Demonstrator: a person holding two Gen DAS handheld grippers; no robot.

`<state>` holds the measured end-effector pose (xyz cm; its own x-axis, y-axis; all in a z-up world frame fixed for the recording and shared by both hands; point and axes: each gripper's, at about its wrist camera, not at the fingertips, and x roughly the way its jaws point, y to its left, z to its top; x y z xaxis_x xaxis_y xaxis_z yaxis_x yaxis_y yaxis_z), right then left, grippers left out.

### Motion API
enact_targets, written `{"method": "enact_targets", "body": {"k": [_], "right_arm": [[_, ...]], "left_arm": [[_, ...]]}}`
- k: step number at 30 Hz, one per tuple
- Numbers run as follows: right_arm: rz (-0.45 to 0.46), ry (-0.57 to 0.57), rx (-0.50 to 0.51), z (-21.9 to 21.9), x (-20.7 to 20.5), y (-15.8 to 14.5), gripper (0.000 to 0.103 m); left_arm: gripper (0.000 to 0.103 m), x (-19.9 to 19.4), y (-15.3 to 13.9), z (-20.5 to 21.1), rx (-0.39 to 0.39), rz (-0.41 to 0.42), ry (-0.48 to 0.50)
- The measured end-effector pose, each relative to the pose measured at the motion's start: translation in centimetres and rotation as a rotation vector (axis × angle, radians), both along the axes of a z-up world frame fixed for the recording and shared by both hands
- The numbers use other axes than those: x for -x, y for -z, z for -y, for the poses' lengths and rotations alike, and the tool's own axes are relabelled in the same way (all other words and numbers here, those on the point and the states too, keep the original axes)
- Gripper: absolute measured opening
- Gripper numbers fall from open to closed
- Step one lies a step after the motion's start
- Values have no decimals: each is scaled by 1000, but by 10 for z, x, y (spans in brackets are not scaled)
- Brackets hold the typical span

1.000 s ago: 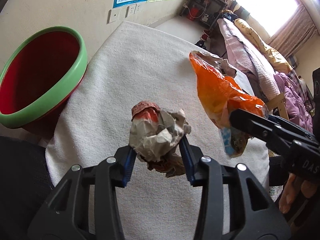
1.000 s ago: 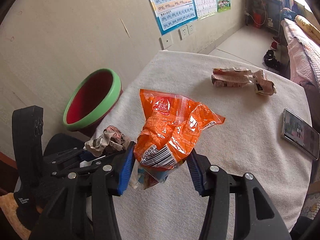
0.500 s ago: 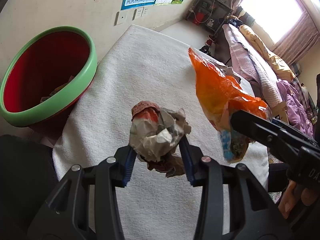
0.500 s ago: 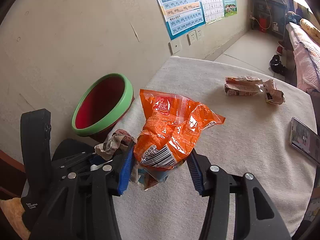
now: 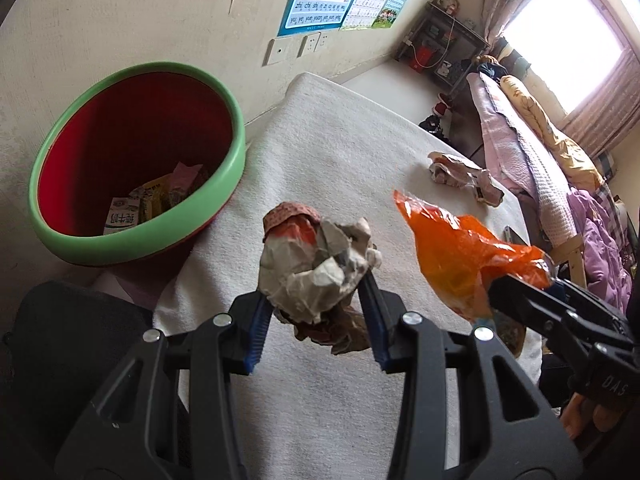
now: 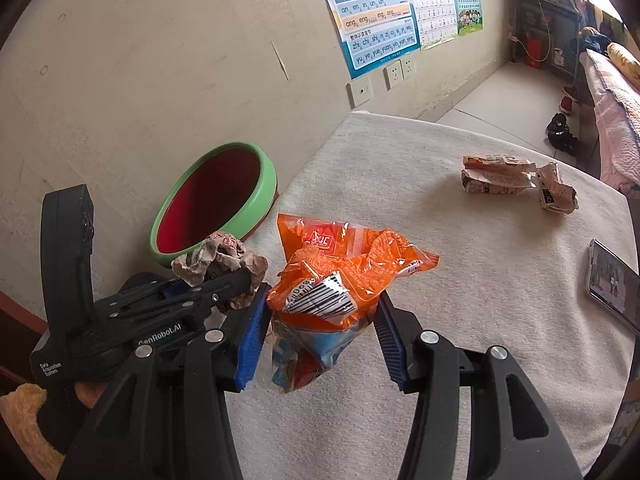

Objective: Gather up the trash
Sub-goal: 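Carry the paper ball and orange bag toward the red bin with both grippers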

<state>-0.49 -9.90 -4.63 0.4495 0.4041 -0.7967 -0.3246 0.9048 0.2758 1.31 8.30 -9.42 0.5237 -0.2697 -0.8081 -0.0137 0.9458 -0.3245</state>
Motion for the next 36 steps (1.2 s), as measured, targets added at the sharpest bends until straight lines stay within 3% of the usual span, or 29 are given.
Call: {"method": "enact_targets", "body": {"k": [36], "right_arm": [[-8,-97,33,-40,-7,9,49]], "left_arm": [[40,2,-9,-40,56,25,-103]]}}
